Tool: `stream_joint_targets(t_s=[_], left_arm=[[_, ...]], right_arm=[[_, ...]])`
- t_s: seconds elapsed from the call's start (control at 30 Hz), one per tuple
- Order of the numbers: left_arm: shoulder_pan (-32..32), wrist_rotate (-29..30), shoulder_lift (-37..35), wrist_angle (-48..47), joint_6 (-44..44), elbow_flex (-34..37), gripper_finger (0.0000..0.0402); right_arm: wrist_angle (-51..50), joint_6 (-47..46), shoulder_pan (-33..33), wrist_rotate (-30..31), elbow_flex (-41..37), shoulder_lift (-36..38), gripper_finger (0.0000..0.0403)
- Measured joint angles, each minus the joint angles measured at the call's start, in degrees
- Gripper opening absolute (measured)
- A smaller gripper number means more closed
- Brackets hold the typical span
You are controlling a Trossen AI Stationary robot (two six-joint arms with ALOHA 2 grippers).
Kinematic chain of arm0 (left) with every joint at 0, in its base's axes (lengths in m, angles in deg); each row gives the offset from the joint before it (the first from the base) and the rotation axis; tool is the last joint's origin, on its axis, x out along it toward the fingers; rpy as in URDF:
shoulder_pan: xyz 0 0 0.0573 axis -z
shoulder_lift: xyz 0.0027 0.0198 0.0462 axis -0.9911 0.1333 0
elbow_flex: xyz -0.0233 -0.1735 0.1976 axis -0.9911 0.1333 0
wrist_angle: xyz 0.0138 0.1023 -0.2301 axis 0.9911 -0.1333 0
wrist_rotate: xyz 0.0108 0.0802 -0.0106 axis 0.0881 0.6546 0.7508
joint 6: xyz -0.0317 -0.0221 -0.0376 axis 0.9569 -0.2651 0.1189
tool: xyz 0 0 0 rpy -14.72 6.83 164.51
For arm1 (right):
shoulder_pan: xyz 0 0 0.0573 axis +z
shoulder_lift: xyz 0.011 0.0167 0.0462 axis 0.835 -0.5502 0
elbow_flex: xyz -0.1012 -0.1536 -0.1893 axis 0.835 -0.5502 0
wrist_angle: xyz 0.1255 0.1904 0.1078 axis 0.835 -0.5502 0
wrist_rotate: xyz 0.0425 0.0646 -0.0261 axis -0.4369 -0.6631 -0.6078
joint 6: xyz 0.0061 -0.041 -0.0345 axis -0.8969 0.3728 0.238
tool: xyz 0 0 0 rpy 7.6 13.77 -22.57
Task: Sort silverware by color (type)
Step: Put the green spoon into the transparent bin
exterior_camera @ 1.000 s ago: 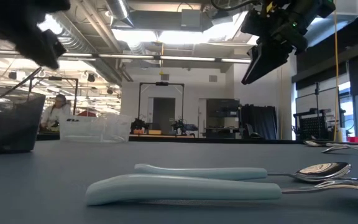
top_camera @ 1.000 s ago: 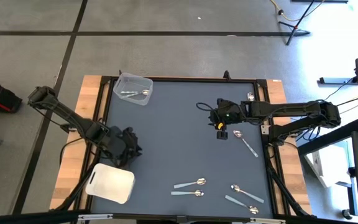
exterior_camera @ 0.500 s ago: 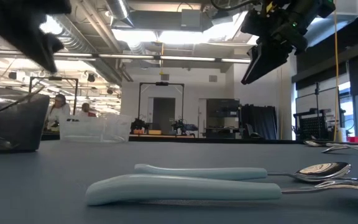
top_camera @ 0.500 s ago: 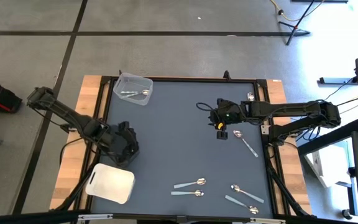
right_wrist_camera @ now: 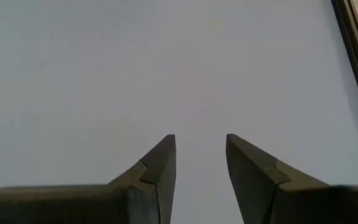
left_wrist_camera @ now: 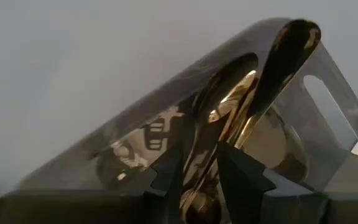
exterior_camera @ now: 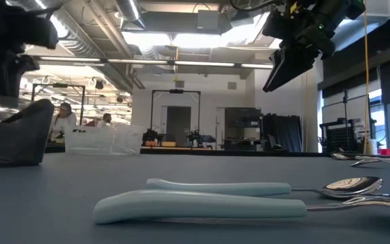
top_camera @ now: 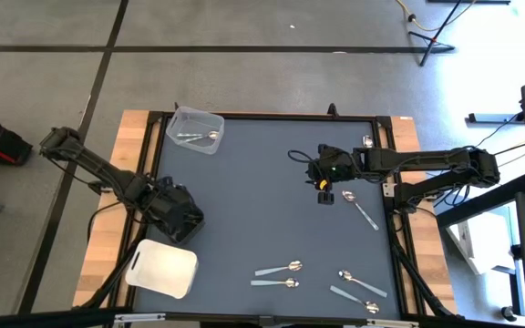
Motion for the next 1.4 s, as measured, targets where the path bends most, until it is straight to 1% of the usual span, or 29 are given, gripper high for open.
stream_joint_targets(t_s=[0.07,0.1,0.2,0.3,0.4,0.57,0.67,0.77,0.83,0.9,0.97,1.1,1.27,1.33,1.4], left_arm=[[-0.04,0.50,0.00,1.56,-0.33,1.36,0.0092],[-0.19,1.82,0.00,2.33,-0.86,1.91,0.0092],[-1.20,8.48,0.00,3.30,-1.71,3.07,0.0092],[-2.64,13.20,-0.02,3.15,-0.55,3.63,0.0092],[-4.39,15.42,-0.02,2.59,1.51,3.78,0.0092],[-7.83,18.11,-0.02,-1.68,4.52,3.87,0.0092],[-9.94,20.39,-0.02,-3.47,6.23,3.89,0.0092],[-11.01,22.26,-0.02,-2.75,7.15,3.79,0.0092],[-10.74,23.64,-0.03,-1.04,7.09,2.85,0.0092],[-9.96,24.67,-0.04,2.27,5.43,1.99,0.0092],[-8.84,25.61,-0.06,7.61,1.76,1.90,0.0092],[-6.52,26.19,-0.06,19.08,-5.79,2.10,0.0092],[-4.04,25.58,-0.04,37.67,-17.39,5.78,0.0092],[-3.56,25.67,-0.06,44.79,-21.66,7.90,0.0092],[-3.51,25.63,-0.03,52.06,-25.27,10.61,0.0092]], right_arm=[[0.11,0.00,0.00,-0.02,0.00,0.00,0.0129],[0.12,0.00,0.00,0.00,0.00,0.00,0.0129],[0.20,0.00,0.00,0.00,0.00,0.00,0.0129],[0.22,0.01,0.00,0.00,0.00,0.00,0.0129],[0.22,0.04,0.00,0.56,0.00,0.00,0.0129],[-0.15,-0.10,-0.02,4.03,0.00,0.00,0.0129],[-0.43,-2.80,-0.02,5.95,0.00,0.26,0.0129],[-4.61,-3.58,-1.27,6.70,1.26,1.65,0.0129],[-7.39,-5.05,-3.20,6.91,2.54,2.97,0.0129],[-10.46,-7.01,-6.07,6.87,3.11,4.29,0.0129],[-14.06,-9.55,-9.08,5.51,3.19,5.06,0.0129],[-25.71,-17.14,-13.79,-0.63,2.98,5.18,0.0129],[-35.61,-25.75,-14.21,-9.60,-0.73,5.14,0.0129],[-36.71,-28.45,-14.17,-11.07,-3.20,5.18,0.0129],[-36.44,-30.20,-14.21,-11.16,-6.18,5.15,0.0129]])
